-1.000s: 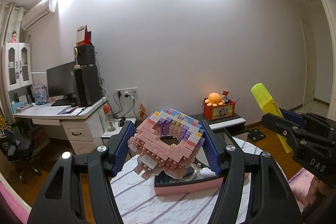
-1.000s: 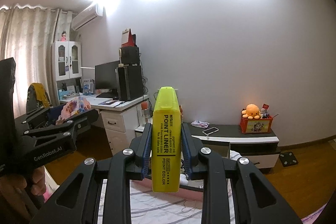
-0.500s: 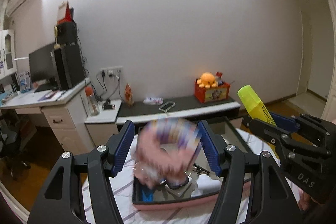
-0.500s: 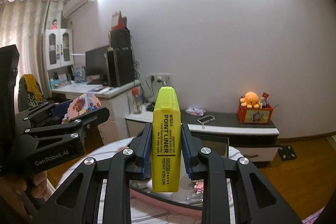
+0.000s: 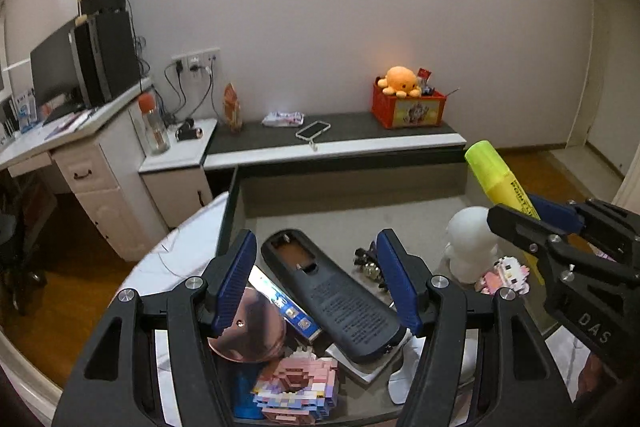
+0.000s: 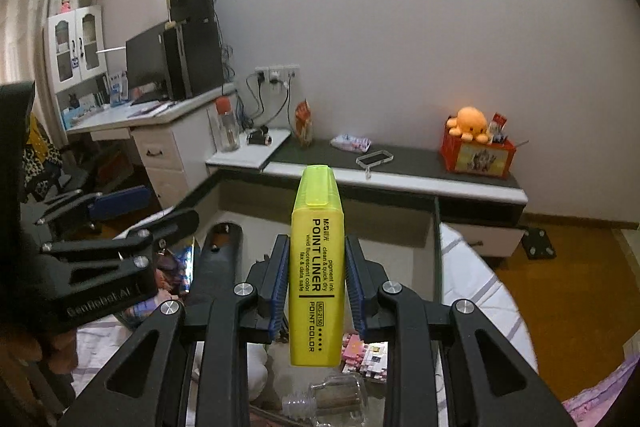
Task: Organize rigid objects
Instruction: 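Lift block figure and highlighter and carry both into the pink box, then open both tools to release the figure and highlighter into the box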
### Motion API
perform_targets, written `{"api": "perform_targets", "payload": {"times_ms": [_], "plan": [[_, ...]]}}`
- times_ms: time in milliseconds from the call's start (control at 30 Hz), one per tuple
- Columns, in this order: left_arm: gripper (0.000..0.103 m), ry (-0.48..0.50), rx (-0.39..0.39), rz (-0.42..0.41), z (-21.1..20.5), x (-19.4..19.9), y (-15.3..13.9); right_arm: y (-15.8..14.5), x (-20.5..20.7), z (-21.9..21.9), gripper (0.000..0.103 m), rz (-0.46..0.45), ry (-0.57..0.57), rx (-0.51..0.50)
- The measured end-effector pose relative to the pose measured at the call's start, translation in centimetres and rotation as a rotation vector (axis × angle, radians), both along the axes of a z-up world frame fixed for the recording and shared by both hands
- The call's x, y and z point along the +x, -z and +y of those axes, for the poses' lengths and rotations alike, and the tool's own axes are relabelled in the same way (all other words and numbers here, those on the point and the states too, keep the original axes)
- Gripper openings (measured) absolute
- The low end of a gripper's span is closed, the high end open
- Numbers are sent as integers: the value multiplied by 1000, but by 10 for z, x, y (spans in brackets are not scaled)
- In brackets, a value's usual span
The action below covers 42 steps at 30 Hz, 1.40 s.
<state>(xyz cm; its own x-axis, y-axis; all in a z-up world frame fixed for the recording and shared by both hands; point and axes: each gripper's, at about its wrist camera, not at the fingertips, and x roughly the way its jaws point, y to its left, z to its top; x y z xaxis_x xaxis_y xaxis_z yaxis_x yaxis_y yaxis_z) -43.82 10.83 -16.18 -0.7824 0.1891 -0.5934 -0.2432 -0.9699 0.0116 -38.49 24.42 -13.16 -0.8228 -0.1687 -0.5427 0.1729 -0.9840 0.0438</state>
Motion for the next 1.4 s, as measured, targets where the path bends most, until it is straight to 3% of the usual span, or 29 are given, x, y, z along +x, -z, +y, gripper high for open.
{"api": "perform_targets", "payload": {"times_ms": [133,200,300,600,1400], "plan": [[75,-27,4,-12,-5,-2,9,11,-11,-4,27,-40,-15,6],[85,-36,-9,-15,-10,-4,13,16,-17,-7,27,-64,-26,10],[92,-93,-56,7,-15,-2,16,22,-23,-14,27,-89,-46,22],[102,-155,-68,-23,-41,-1,29,28,-35,-25,27,-144,-61,61],[103,-54,-84,-120,-31,-4,53,35,-37,-34,27,-176,-69,61]]}}
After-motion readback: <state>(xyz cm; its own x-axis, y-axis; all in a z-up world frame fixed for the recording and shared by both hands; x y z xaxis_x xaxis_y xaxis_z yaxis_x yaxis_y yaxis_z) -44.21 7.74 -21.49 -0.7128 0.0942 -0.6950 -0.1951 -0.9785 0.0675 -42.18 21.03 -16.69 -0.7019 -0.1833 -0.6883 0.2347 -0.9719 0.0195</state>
